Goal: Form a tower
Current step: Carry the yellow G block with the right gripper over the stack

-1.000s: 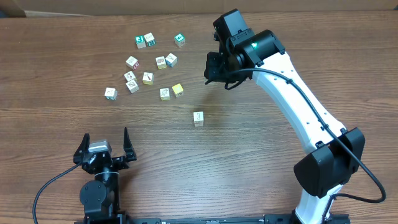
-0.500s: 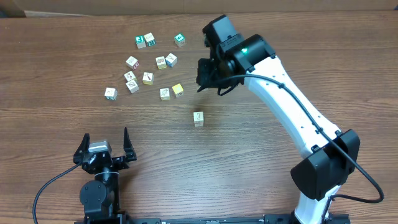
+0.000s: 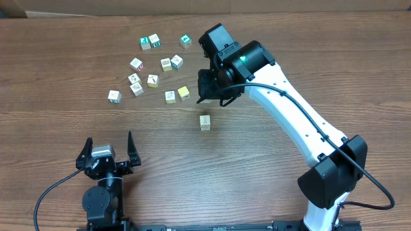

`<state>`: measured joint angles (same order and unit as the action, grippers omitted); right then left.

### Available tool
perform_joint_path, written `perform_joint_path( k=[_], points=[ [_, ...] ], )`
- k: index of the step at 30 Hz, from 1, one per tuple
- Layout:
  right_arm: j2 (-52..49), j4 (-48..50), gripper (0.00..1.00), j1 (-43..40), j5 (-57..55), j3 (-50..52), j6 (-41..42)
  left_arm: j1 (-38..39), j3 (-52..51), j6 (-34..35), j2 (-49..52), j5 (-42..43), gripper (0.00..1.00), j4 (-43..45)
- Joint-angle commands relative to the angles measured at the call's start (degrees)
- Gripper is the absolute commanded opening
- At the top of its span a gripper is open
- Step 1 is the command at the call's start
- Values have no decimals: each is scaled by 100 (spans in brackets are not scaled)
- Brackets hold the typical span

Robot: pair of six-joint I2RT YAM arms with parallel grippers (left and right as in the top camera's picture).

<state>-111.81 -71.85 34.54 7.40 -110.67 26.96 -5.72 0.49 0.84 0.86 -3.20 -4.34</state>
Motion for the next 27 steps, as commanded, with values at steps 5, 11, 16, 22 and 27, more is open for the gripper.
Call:
perform_joint_path(
  k=[5,11,16,22,27],
  points=[
    [72,-164,13,203,-369,-61,321,11,-20,-129,-59,7,100,11],
    [59,-293,13,564,-962,-28,575,11,-20,-129,-59,7,99,11],
    [55,-352,13,837,-1539,26,960,11,-20,-129,-59,7,99,11],
    [55,-234,13,986,-1834,387,1080,11,-20,-129,-59,7,100,11],
    [52,131,12,984,-1832,841,1078,11,-20,-129,-59,7,100,11]
  ],
)
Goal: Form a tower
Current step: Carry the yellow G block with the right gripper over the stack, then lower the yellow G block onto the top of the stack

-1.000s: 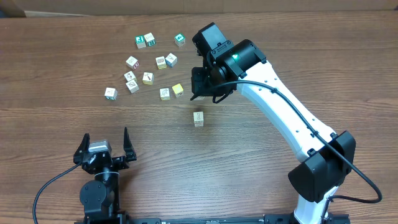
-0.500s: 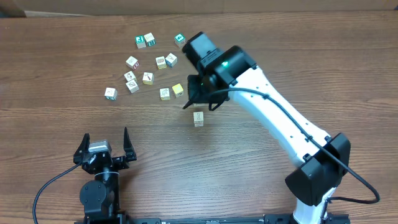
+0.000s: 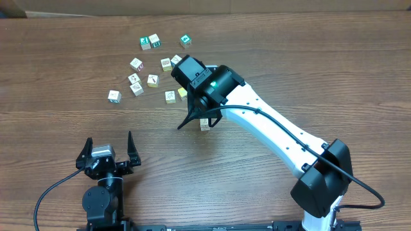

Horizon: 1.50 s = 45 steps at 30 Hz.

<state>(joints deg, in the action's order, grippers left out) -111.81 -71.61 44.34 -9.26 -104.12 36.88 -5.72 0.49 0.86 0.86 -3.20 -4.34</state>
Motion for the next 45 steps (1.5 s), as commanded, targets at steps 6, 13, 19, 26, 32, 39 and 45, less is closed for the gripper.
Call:
perform_joint_path(
  k=[6,13,19,26,32,39,45],
  points=[
    [52,487,12,-4,-166,466,85,11,-20,-131,-59,7,99,11],
    [52,798,12,-4,-166,750,42,11,-20,-131,-59,7,100,11],
    [52,1038,12,-4,-164,960,-114,11,-20,-131,-59,7,100,11],
    [52,1178,12,-4,-166,1091,-111,11,-20,-131,-59,7,100,11],
    [52,1220,12,-4,-168,1123,-111,11,-20,-131,-59,7,100,11],
    [50,1314,12,-4,-166,1211,-111,11,-20,-131,-59,7,100,11],
    [48,1456,12,-4,-168,1311,-111,11,-20,-131,-59,7,100,11]
  ],
)
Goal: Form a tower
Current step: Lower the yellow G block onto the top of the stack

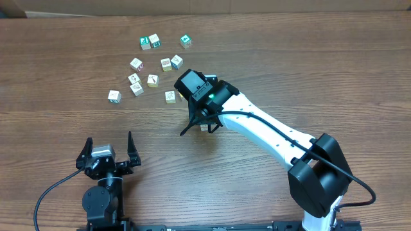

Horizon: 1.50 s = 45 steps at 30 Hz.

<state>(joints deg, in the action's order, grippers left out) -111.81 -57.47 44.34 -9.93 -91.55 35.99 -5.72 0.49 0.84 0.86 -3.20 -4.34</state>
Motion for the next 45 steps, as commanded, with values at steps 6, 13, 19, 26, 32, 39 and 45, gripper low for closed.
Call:
perform_joint_path(
  k=[6,13,19,26,32,39,45],
  points=[
    [48,109,12,-11,-103,129,-22,11,-20,-129,-59,7,100,11],
    [46,186,12,-22,-166,188,-24,11,-20,-129,-59,7,100,11],
    [46,177,13,-52,-181,188,-20,11,-20,-129,-59,7,100,11],
    [46,192,13,-52,-179,192,-17,11,-20,-129,-59,7,100,11],
    [46,262,13,-52,-33,192,-22,11,-20,-129,-59,7,100,11],
    [46,203,13,-52,-35,192,-24,11,-20,-129,-59,7,99,11],
    [46,203,13,-52,-35,195,-26,11,-20,-129,-59,7,100,11]
  ],
)
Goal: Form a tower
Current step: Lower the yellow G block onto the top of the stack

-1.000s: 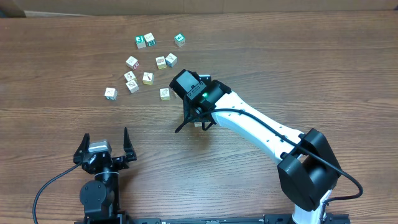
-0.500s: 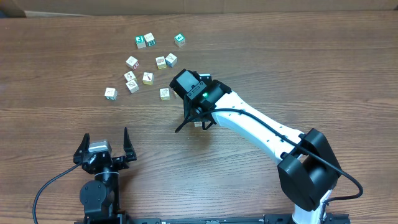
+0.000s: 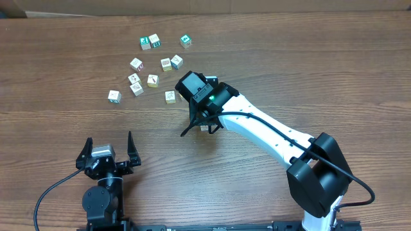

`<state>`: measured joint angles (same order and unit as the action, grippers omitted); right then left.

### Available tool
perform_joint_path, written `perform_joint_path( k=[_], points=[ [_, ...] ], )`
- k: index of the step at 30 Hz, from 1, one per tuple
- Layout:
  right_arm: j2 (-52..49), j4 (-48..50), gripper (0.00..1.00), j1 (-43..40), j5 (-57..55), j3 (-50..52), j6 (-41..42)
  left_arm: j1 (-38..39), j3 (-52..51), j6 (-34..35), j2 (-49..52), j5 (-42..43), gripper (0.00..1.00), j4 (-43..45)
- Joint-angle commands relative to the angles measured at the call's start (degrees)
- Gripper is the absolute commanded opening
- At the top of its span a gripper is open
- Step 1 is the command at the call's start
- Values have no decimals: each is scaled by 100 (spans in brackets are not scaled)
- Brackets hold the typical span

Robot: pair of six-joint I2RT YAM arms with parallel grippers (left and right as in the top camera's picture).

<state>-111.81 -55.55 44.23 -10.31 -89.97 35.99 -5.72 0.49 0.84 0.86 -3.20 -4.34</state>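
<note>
My right gripper [image 3: 199,131] hangs over a lone pale block [image 3: 203,128] in the middle of the table. Its two black fingers are spread to either side of the block, so it reads as open. Only a sliver of the block shows under the wrist, and I cannot tell whether the fingers touch it. Several more small lettered blocks lie scattered behind it, the nearest [image 3: 170,96] just left of the arm. Any block under the wrist itself is hidden. My left gripper [image 3: 108,142] rests open at the near left edge, holding nothing.
The loose blocks spread from a pale one at the far left [image 3: 114,96] to a green-faced one at the back [image 3: 185,41]. The white right arm [image 3: 270,131] runs diagonally from its base at the lower right. The wooden table [image 3: 321,64] stretches to the right.
At first my right gripper hung behind the lone block, just right of a yellow block. Then it stood over the lone block with its fingers spread. After that the wrist sat further over the block, covering the yellow block's spot, and it is still there.
</note>
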Motion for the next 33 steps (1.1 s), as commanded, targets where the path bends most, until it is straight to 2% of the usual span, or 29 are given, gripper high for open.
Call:
perform_joint_path(
  k=[1,22,23,24,25,33],
  points=[
    [46,13,13,-42,2,39,-26,11,-20,-129,-59,7,99,11],
    [46,26,13,-42,2,83,-24,11,-20,-129,-59,7,100,11],
    [46,26,14,-42,2,83,-24,11,-20,-129,-59,7,99,11],
    [46,26,21,-42,2,83,-24,11,-20,-129,-59,7,100,11],
    [46,26,24,-42,2,83,-24,11,-20,-129,-59,7,100,11],
    [46,44,29,-42,2,83,-24,11,-20,-129,-59,7,100,11]
  ],
)
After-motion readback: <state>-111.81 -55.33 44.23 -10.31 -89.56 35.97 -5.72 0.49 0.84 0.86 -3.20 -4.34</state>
